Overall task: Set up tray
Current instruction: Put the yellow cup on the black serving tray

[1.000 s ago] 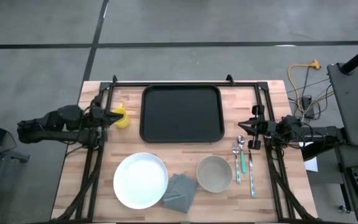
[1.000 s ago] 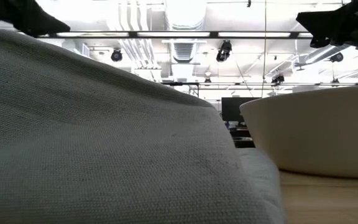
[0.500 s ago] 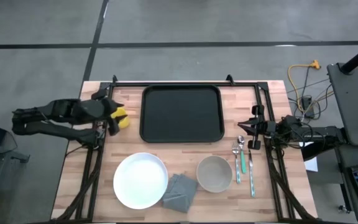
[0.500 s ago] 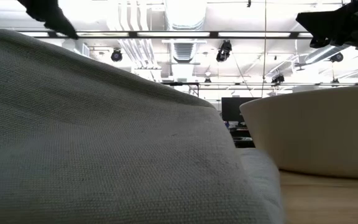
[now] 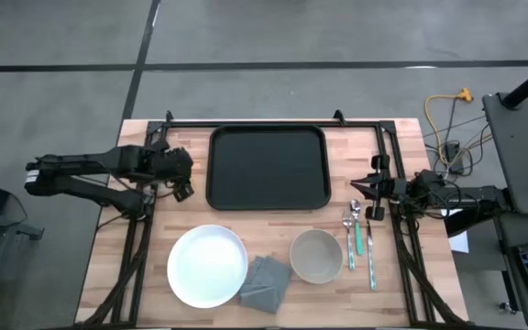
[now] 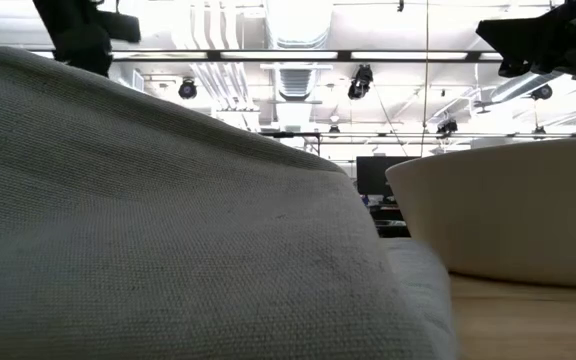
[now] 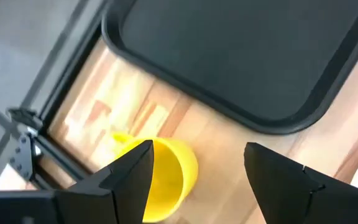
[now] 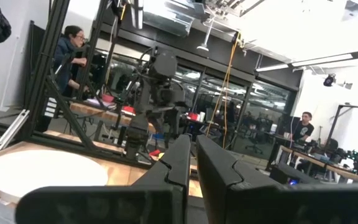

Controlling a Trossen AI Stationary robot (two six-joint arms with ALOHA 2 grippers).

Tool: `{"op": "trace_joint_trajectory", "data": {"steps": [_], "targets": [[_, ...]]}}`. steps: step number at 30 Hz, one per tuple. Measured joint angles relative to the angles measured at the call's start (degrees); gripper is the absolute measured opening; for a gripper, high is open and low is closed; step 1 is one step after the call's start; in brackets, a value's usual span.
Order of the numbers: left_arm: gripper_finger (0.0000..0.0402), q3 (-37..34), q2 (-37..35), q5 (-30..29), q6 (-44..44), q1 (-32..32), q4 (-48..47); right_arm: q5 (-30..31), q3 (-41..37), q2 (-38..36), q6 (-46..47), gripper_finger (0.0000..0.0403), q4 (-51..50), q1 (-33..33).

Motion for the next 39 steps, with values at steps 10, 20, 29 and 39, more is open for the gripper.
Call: {"op": "trace_joint_trajectory", "data": {"steps": [10, 20, 29, 39], "targets": [[0.023, -0.76, -0.95, 8.44, 5.79, 13.85, 0.39, 0.0, 0.0, 0.0, 0.0, 0.0018, 0.0, 0.0], [0.023, -2.92, -0.78, 11.43, 9.3, 21.12, 1.11, -0.02, 0.02, 0.04, 0.0, 0.0018, 0.0, 0.0], [0.023, -10.73, -0.3, 13.74, 9.61, 21.34, 5.43, -0.02, 0.02, 0.04, 0.0, 0.0018, 0.0, 0.01], [0.023, -12.3, 1.86, 15.36, 9.49, 21.38, 8.13, 0.0, 0.04, 0.07, 0.0, 0.0018, 0.0, 0.01]]}}
